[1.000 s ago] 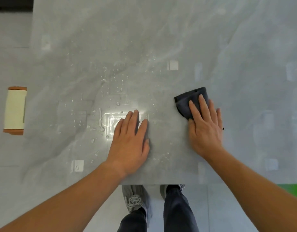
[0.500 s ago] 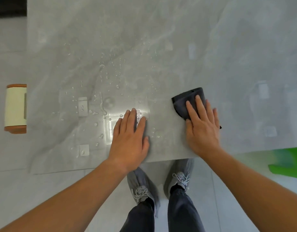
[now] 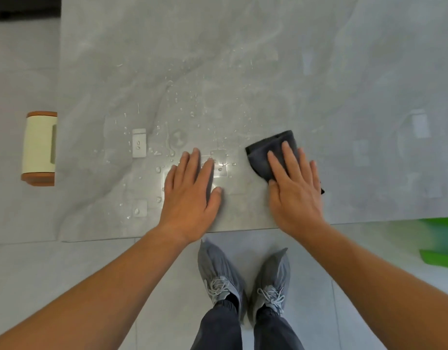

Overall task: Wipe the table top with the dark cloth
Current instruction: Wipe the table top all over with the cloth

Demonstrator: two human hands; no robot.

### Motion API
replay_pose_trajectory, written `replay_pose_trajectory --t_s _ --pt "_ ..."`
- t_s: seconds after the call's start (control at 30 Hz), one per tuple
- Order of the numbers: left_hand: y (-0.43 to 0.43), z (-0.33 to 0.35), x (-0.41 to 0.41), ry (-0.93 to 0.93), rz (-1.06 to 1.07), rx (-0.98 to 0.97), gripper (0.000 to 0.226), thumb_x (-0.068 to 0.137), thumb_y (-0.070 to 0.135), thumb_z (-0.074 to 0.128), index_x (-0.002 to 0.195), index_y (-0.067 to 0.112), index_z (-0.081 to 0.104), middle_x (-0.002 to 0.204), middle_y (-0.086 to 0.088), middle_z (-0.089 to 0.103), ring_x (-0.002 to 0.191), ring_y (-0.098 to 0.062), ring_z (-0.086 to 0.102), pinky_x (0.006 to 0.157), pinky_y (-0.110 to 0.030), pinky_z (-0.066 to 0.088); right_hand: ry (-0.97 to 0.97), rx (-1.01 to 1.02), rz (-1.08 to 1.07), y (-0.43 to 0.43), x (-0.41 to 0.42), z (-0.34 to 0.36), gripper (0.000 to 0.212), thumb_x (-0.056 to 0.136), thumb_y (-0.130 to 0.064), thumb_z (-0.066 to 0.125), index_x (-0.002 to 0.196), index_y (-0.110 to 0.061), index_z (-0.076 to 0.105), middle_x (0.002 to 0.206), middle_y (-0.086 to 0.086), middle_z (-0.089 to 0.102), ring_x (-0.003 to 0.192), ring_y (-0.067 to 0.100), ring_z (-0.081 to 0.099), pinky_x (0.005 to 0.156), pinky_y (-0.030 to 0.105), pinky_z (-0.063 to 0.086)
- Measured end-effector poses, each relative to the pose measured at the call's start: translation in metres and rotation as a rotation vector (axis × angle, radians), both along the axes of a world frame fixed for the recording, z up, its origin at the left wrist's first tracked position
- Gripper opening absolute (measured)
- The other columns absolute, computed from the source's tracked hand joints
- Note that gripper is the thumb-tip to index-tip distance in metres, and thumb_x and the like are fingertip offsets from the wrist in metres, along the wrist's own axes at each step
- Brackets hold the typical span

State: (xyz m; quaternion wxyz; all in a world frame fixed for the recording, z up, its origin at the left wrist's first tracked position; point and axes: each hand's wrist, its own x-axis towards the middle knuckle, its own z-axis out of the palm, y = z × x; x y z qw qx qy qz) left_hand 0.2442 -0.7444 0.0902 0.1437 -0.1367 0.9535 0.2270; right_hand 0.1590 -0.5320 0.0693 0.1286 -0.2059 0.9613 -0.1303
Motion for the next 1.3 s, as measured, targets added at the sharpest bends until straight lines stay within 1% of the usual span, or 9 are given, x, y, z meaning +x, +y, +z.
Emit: replay_pose_trajectory --t_s 0.07,0.2,0.3,0.53,0.73,0.8,1.0,1.13,1.3 --pt "-0.003 -0.004 0.000 -0.046 -0.003 -0.048 0.066 0.100 0.055 0.018 0.158 0.028 0.005 0.166 0.000 -0.017 0.149 -0.016 -0.024 0.122 -0.043 -0.010 0.020 0.022 -0.033 -0.009 0.007 0.001 0.059 0.100 -0.030 0.033 0.158 -0.027 0.024 0.169 0.001 0.008 0.155 0.033 0.003 0.125 0.050 0.003" --pt "-0.002 -0.003 -0.003 -0.096 -0.008 -0.070 0.072 0.095 0.062 0.007 0.158 0.027 0.000 0.164 0.000 -0.023 0.148 -0.017 -0.028 0.122 -0.046 -0.010 0.034 0.031 0.239 -0.009 0.050 0.001 0.062 0.096 -0.029 0.041 0.157 -0.026 0.029 0.168 0.001 0.013 0.155 0.034 0.006 0.124 0.055 0.009" --pt "-0.002 -0.002 -0.004 -0.102 -0.003 -0.077 0.074 0.094 0.062 0.005 0.158 0.027 0.000 0.165 0.000 -0.022 0.148 -0.017 -0.027 0.122 -0.045 -0.010 0.038 0.028 0.330 -0.007 0.032 0.000 0.060 0.096 -0.031 0.043 0.155 -0.027 0.034 0.167 0.000 0.016 0.154 0.032 0.011 0.124 0.054 0.012" --pt "-0.009 -0.005 -0.001 -0.085 -0.033 -0.092 0.069 0.098 0.061 0.009 0.158 0.029 0.001 0.165 0.001 -0.021 0.148 -0.016 -0.027 0.121 -0.043 -0.011 0.010 0.025 -0.053 -0.051 -0.036 0.001 0.060 0.100 -0.028 0.037 0.158 -0.028 0.023 0.169 0.000 0.007 0.154 0.033 0.003 0.125 0.048 0.000" --pt "-0.010 -0.004 -0.005 -0.078 -0.044 -0.099 0.071 0.097 0.062 0.013 0.158 0.026 0.002 0.165 -0.004 -0.019 0.149 -0.020 -0.025 0.122 -0.046 -0.009 0.007 0.069 0.281 -0.031 0.004 0.003 0.063 0.094 -0.029 0.038 0.156 -0.025 0.029 0.168 0.002 0.015 0.155 0.033 0.005 0.125 0.052 0.006" --pt "-0.016 -0.005 -0.015 -0.070 -0.046 -0.104 0.071 0.098 0.061 0.017 0.158 0.026 0.002 0.165 -0.005 -0.020 0.149 -0.020 -0.025 0.121 -0.046 -0.010 -0.002 0.074 0.271 -0.033 -0.020 0.002 0.064 0.091 -0.030 0.035 0.155 -0.027 0.031 0.167 0.001 0.016 0.155 0.032 0.007 0.125 0.049 0.004" --pt "-0.044 -0.004 -0.062 -0.044 -0.044 -0.112 0.071 0.100 0.057 0.021 0.158 0.026 -0.005 0.164 -0.006 -0.022 0.148 -0.021 -0.027 0.120 -0.042 -0.016 -0.056 0.039 -0.079 -0.073 -0.095 0.007 0.061 0.100 -0.037 0.037 0.158 -0.033 0.020 0.169 -0.003 0.004 0.155 0.028 -0.002 0.125 0.046 -0.004" --pt "-0.049 -0.010 -0.081 -0.047 -0.050 -0.097 0.071 0.100 0.057 0.021 0.158 0.026 -0.005 0.164 -0.006 -0.024 0.148 -0.021 -0.029 0.120 -0.043 -0.015 -0.007 0.044 0.109 -0.069 -0.060 0.011 0.058 0.099 -0.050 0.034 0.152 -0.027 0.035 0.165 0.005 0.021 0.151 0.036 0.014 0.124 0.053 0.008" --pt "-0.048 -0.017 -0.077 -0.020 -0.078 -0.126 0.072 0.101 0.056 0.020 0.157 0.023 -0.010 0.162 -0.008 -0.028 0.145 -0.022 -0.034 0.120 -0.046 -0.016 0.042 0.081 0.205 -0.068 -0.097 0.005 0.052 0.100 -0.043 0.035 0.148 -0.024 0.039 0.161 0.013 0.027 0.149 0.037 0.021 0.124 0.052 0.012"
